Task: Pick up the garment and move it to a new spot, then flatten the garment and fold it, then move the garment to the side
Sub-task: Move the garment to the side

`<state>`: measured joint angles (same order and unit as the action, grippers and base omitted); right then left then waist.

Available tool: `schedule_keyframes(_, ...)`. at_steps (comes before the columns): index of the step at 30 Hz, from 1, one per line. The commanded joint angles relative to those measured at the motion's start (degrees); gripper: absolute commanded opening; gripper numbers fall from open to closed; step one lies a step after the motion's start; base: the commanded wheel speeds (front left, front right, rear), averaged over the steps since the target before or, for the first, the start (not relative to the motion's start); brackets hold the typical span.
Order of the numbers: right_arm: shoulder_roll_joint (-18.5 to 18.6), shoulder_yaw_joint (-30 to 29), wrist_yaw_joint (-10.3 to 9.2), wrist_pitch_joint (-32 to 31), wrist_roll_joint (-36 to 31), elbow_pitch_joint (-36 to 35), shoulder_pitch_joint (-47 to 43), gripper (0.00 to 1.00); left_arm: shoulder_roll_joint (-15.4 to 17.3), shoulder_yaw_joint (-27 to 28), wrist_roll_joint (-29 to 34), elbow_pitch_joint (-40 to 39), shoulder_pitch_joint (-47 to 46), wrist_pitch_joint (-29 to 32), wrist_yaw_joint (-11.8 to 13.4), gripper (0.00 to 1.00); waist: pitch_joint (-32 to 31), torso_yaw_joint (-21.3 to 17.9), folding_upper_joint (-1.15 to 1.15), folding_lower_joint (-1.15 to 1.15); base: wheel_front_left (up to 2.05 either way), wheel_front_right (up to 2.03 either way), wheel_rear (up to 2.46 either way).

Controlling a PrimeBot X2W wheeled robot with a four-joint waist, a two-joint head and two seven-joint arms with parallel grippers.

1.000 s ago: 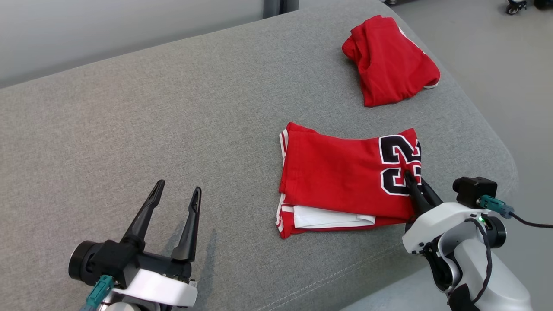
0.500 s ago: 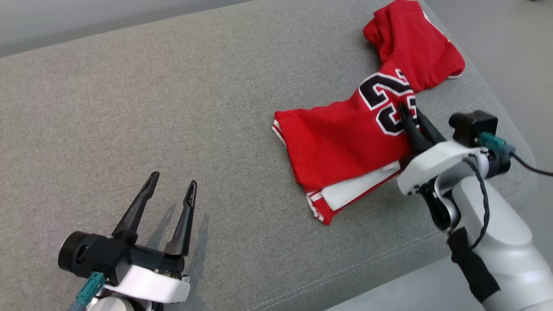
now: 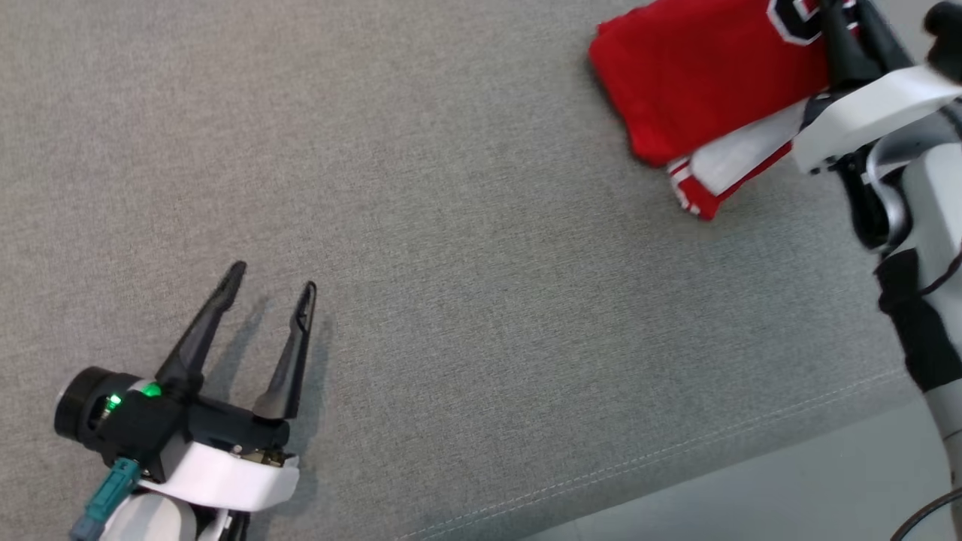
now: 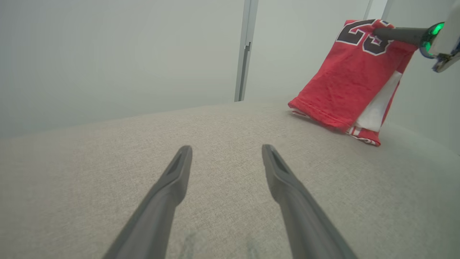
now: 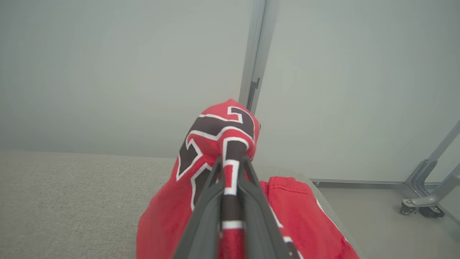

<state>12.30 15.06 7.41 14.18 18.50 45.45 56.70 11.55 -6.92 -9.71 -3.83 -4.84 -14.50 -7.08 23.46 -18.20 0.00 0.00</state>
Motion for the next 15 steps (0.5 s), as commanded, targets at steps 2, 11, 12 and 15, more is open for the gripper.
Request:
schedule_keyframes(2,1.09,-0.49,0.08,0.82,-0.66,-0.73,1.24,0.00,1.18,1.84,-0.55,-2.09,-2.38,-0.50,-0.40,1.00,1.43,0.82,0.00,0.00,0.00,0.00,0.00)
schedule_keyframes(11,4.51,-6.07,0.08,0.82,-1.91,-0.20,4.29,0.00,3.57,2.04,-0.86,-3.33,-2.77,-0.50,-0.40,1.00,4.77,1.69,0.00,0.00,0.00,0.00,0.00)
schedule_keyframes(12,4.71,-6.71,0.08,0.82,-2.09,-0.34,4.33,0.00,3.78,2.07,-0.86,-3.42,-2.76,-0.50,-0.40,1.00,4.98,1.71,0.00,0.00,0.00,0.00,0.00)
schedule_keyframes(15,5.21,-9.27,0.08,0.82,-2.58,-1.24,4.28,0.00,4.32,2.28,-0.90,-3.82,-2.75,-0.50,-0.40,1.00,5.71,1.74,0.00,0.00,0.00,0.00,0.00)
